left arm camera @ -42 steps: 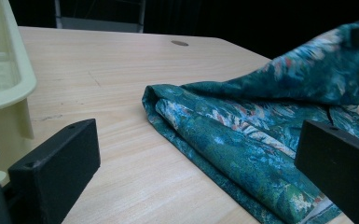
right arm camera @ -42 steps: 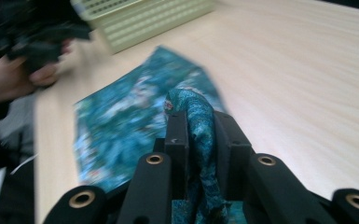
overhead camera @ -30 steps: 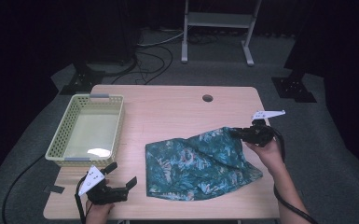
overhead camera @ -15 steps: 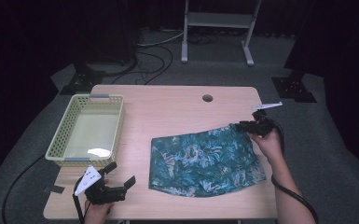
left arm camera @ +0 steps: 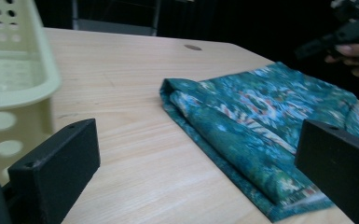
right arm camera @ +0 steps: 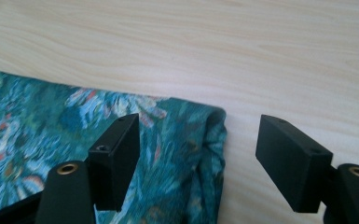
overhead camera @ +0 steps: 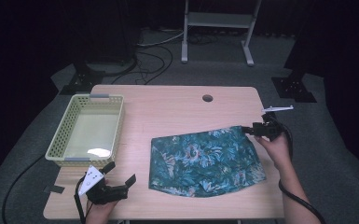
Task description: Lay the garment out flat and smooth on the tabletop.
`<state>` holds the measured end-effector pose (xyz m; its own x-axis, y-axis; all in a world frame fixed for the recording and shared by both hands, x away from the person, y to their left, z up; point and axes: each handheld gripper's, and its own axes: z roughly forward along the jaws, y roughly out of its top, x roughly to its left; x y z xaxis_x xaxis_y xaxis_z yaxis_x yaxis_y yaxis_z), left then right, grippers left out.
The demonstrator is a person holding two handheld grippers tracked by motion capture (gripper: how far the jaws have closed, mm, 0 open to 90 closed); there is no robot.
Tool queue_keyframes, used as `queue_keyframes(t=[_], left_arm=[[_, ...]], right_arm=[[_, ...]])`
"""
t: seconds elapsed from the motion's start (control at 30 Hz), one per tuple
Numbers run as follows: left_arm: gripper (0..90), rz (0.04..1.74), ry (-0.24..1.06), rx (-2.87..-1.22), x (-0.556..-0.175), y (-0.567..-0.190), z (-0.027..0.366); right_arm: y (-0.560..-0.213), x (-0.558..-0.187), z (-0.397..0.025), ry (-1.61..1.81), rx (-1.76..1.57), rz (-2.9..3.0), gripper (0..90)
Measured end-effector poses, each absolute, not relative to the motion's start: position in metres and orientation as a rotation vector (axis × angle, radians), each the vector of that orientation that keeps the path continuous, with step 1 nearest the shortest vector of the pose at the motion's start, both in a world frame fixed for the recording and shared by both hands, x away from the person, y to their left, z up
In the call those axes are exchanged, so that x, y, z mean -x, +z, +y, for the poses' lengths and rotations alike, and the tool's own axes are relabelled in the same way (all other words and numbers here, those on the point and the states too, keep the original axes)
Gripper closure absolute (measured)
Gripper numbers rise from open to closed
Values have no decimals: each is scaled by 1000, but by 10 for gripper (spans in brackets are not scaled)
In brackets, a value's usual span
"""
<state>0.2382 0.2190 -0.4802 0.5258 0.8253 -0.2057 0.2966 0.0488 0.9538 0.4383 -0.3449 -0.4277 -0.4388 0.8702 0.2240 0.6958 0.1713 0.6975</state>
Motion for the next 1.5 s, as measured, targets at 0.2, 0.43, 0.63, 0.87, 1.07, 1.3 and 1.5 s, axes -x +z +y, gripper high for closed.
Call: queue_keyframes(t=[0.2, 0.43, 0.63, 0.87, 1.07, 1.3, 1.5], left_arm=[[0, 1038, 417, -1599, -244, -476, 212], [34, 935, 386, -1776, -245, -464, 182], [45, 910, 325, -1867, -255, -453, 152], [94, 773, 398, -2081, -264, -446, 108], [94, 738, 358, -2192, -276, -447, 66], [141, 637, 310, -2295, -281, -454, 33], [183, 645, 211, -2360, -289, -465, 19]], right_arm=[[-422, -412, -353, 1210, -1482, 2252, 301], [-433, -373, -359, 1252, -1452, 2320, 337], [-456, -363, -360, 1224, -1500, 2364, 353], [-468, -363, -350, 1206, -1471, 2444, 394], [-469, -367, -341, 1180, -1456, 2477, 426], [-468, -369, -338, 1181, -1432, 2508, 540], [-464, -367, -333, 1152, -1378, 2501, 714]])
